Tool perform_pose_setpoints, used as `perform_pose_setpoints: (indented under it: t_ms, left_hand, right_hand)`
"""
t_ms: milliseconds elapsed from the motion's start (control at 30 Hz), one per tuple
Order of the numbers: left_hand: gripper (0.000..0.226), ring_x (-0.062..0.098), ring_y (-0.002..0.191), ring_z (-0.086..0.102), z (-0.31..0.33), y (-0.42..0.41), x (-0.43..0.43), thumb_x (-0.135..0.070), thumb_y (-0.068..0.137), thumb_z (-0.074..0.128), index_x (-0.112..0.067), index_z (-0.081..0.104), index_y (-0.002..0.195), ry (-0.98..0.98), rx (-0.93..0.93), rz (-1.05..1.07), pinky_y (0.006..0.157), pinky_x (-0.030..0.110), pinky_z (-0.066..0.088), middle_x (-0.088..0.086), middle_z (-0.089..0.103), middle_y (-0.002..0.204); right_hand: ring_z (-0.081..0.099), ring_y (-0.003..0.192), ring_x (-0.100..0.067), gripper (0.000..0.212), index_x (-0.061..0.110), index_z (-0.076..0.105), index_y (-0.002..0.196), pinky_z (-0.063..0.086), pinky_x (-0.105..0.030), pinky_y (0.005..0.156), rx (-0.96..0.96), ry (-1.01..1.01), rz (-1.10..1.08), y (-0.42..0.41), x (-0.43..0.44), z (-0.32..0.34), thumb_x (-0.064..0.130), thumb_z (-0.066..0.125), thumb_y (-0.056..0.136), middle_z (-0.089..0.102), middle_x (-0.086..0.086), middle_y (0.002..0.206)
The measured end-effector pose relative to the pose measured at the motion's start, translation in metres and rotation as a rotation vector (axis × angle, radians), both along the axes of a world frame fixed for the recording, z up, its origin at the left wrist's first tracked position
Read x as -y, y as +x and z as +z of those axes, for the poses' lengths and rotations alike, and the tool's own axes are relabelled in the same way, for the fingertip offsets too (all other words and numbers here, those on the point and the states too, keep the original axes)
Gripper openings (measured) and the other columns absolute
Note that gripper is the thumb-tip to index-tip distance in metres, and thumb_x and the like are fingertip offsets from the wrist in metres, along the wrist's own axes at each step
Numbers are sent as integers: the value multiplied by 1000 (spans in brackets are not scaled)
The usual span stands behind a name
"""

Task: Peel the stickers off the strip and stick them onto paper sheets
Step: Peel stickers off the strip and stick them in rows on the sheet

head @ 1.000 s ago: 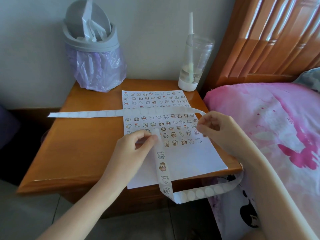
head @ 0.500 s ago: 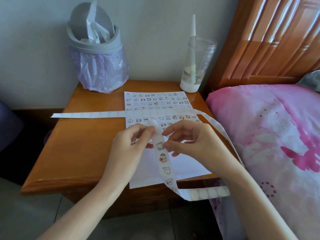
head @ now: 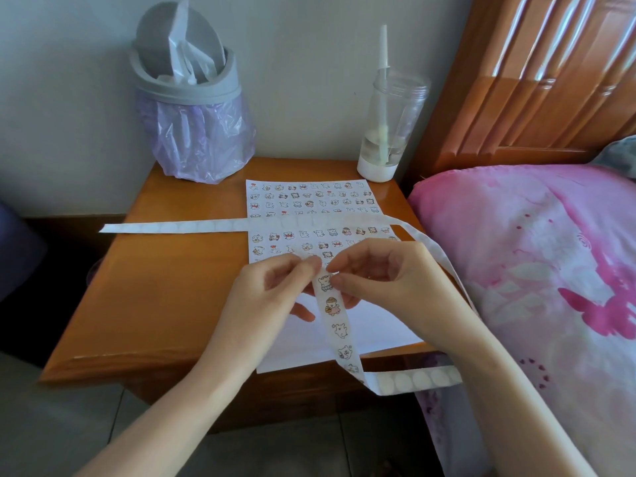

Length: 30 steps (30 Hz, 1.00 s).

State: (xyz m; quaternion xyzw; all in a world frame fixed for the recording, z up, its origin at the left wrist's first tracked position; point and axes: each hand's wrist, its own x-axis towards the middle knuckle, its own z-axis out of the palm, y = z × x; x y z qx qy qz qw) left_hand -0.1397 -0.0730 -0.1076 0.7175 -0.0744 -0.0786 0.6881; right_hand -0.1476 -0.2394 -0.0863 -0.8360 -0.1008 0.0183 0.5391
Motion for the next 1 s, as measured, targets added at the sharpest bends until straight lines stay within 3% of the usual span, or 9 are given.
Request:
perform_pose_setpoints:
  t_ms: [200,400,567,667,767,900,1000]
  left_hand:
    - [23,7,76,70,0,1,-2,-23,90,55,-9,73,86,-5,-7,-5,52,21,56,-3,75,80]
    - [19,7,63,70,1,-2,0,-24,88,57,-15,73,81,26,11,39,47,13,51,-11,74,71]
    - [18,9,60,70,1,-4,2,-22,87,58,-16,73,80,36,4,48,46,11,49,-12,74,72]
    - [18,11,59,70,-1,-5,2,-24,87,59,-17,74,80,61,18,51,48,12,50,-12,74,75]
    - [17,7,62,69,-2,-5,4,-25,87,58,-20,72,77,78,22,47,48,11,50,-13,73,75]
    - [19,3,72,68,-5,-2,5,-24,88,57,-15,72,82,95,14,25,56,20,57,-9,73,77]
    - [20,1,70,67,-9,-2,4,-25,89,56,-15,71,79,141,33,-6,58,8,50,-14,72,80]
  right_hand:
    - [71,72,-18,12,11,72,93,59,-35,73,33,-25,-14,-1,-1,0,11,69,82,74,-5,82]
    - [61,77,-7,6,25,71,84,55,-28,71,98,-142,-62,-2,-3,0,21,73,79,69,11,84]
    - [55,71,-11,4,26,70,78,50,-27,69,69,-150,-56,-3,-2,2,25,73,77,68,13,81]
    - [51,65,-4,2,26,71,77,46,-20,65,38,-152,-59,-4,-1,2,25,73,77,67,17,76]
    - [57,74,-1,2,25,70,80,50,-20,71,62,-185,-15,-6,4,8,24,72,79,67,14,82]
    - [66,85,-14,5,16,68,83,52,-21,71,31,-4,74,-12,22,29,20,68,79,70,5,83]
    - [62,70,-11,6,15,69,81,50,-22,66,-28,92,-125,-6,54,31,20,67,78,69,1,74]
